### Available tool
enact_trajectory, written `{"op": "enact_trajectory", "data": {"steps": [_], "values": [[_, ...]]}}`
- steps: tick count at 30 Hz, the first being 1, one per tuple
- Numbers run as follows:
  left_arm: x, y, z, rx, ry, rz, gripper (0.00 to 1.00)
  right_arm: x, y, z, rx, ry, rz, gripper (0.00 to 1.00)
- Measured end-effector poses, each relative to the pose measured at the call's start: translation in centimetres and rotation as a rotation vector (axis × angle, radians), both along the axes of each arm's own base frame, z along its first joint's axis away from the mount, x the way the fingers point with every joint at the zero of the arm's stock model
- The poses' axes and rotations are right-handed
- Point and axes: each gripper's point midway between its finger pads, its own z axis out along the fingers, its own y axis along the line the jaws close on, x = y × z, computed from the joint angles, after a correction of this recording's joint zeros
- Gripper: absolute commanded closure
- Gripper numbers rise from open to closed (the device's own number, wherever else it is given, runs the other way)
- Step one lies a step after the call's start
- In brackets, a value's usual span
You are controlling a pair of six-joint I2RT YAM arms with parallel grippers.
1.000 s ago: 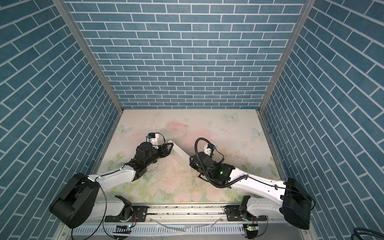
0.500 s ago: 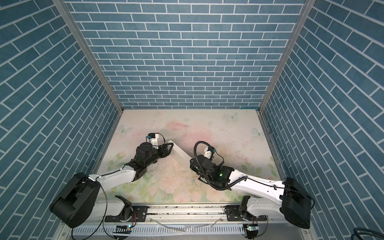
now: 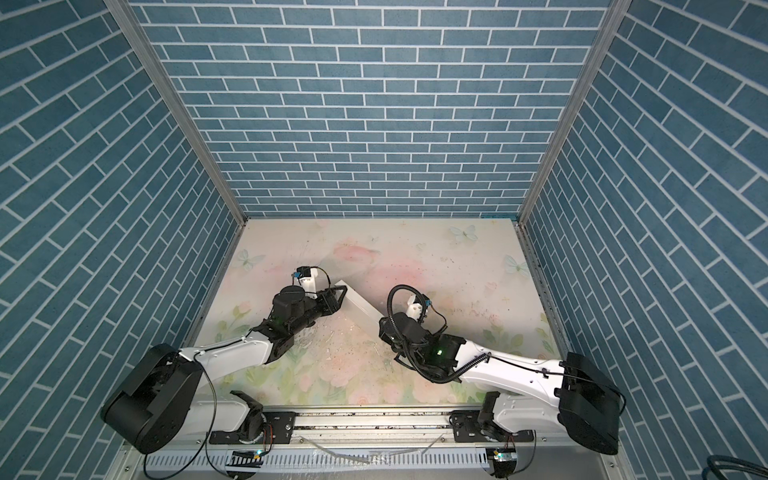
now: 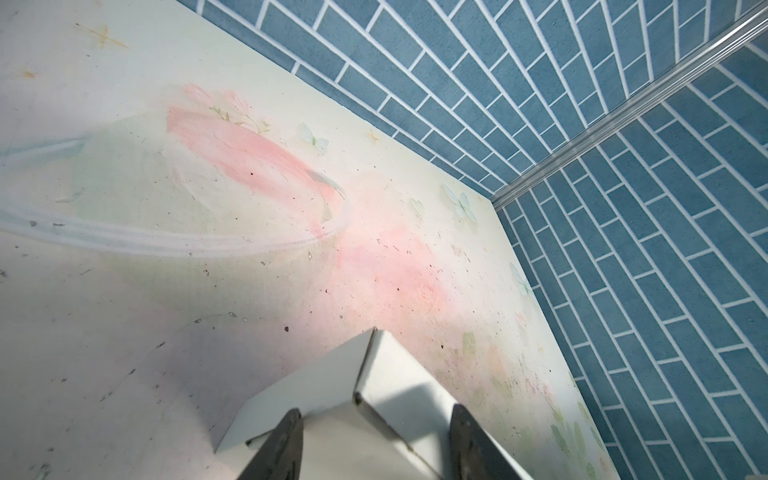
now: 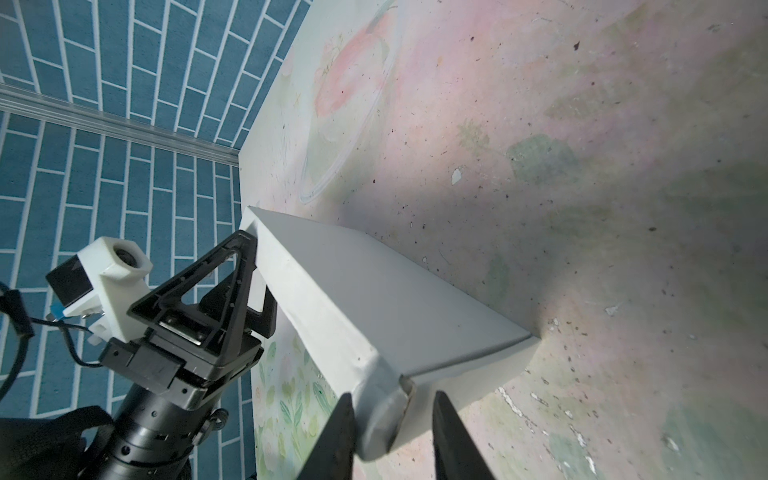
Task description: Fold the paper box
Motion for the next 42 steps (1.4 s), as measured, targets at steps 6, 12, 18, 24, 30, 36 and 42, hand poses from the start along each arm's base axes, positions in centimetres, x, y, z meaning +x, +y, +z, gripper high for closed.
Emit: {"op": "enact_trajectory", "data": {"steps": [6,12,18,24,30,36,42], "values": [[0.0,0.1,0.0,0.0,-0.005,0.006,0.44,0.1,0.2,-0.3,0.017,-0.007,-0.018,0.74],[0.1,0.2,0.0,0.004,-0.009,0.018,0.45,0.4,0.3,-0.4,0.047,-0.025,-0.043,0.73],[0.1,0.5,0.0,0.006,-0.013,0.029,0.46,0.5,0.2,-0.4,0.041,-0.037,-0.045,0.66],[-0.4,1.1,0.1,0.018,-0.006,0.044,0.45,0.7,-2.3,1.1,0.008,-0.074,-0.059,0.58],[-0.6,1.2,0.1,0.025,-0.003,0.047,0.45,0.3,-4.3,2.7,-0.038,-0.102,-0.048,0.57],[-0.4,1.1,0.0,0.025,-0.003,0.047,0.41,0.2,-2.8,1.6,-0.073,-0.069,0.009,0.57],[-0.2,1.0,0.0,0.036,0.009,0.044,0.37,0.2,-1.1,-0.1,-0.08,-0.037,0.042,0.58]]}}
